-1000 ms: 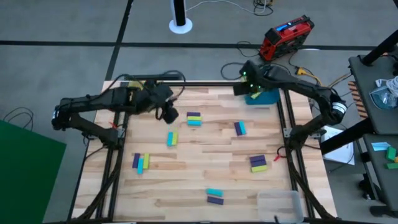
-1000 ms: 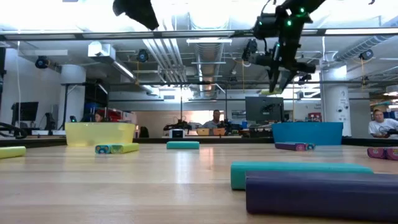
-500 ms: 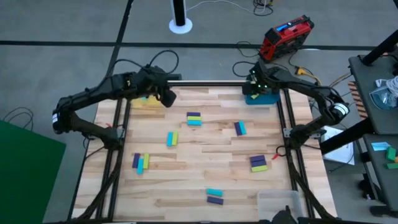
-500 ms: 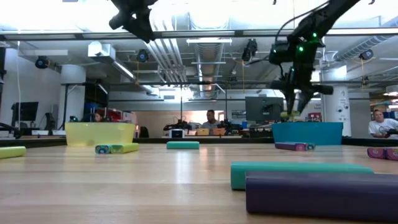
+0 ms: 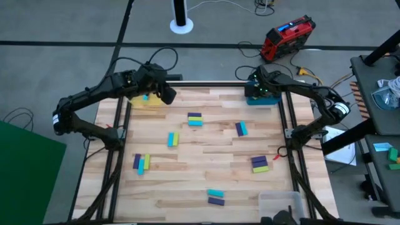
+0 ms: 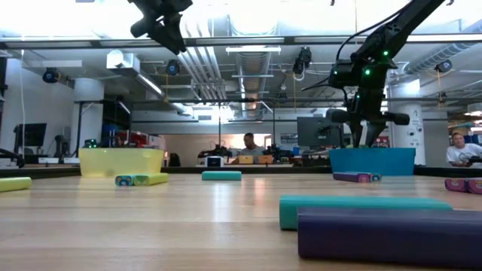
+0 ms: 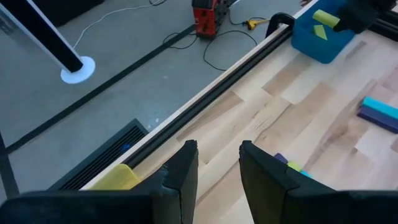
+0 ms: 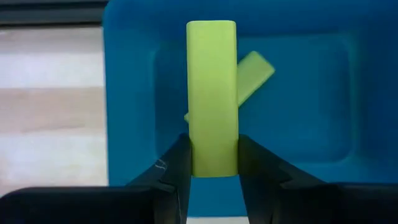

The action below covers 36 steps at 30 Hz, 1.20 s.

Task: Sort blocks
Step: Put the green block into the blue bin, then put the blue block into the transparent bin

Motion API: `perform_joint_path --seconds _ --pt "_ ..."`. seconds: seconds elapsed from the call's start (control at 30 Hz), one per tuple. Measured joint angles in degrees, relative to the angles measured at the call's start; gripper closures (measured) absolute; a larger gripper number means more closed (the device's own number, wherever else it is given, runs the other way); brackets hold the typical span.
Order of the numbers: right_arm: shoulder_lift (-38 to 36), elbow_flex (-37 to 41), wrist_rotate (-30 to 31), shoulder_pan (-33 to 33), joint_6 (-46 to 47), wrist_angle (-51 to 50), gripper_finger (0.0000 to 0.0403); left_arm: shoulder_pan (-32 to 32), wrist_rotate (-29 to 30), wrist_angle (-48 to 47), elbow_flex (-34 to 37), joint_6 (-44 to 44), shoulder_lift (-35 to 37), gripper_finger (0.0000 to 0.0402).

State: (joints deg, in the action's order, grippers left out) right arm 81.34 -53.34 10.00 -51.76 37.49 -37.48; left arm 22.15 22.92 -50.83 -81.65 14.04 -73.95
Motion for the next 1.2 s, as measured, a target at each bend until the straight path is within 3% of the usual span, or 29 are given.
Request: perform_joint_path --seconds 0.23,0.47,0.8,1.2 --pt "-0.13 -0.26 5.48 -0.13 0.5 -0.41 0.0308 0.0 0.0 -0.02 0.0 0.57 0.0 0.0304" --pt "-0.13 -0.23 11.51 -0.16 0.45 -8.04 0.0308 0.0 0.0 -0.16 0.0 1.46 0.0 0.0304" --pt "0.22 -0.13 13.16 -0.16 1.42 -7.12 0.0297 0.0 0.0 -0.2 0.0 1.49 0.0 0.0304" --pt "0.26 -0.13 13.18 -0.16 0.7 -6.93 0.025 0.0 0.0 -0.2 0.0 1.51 0.0 0.0304"
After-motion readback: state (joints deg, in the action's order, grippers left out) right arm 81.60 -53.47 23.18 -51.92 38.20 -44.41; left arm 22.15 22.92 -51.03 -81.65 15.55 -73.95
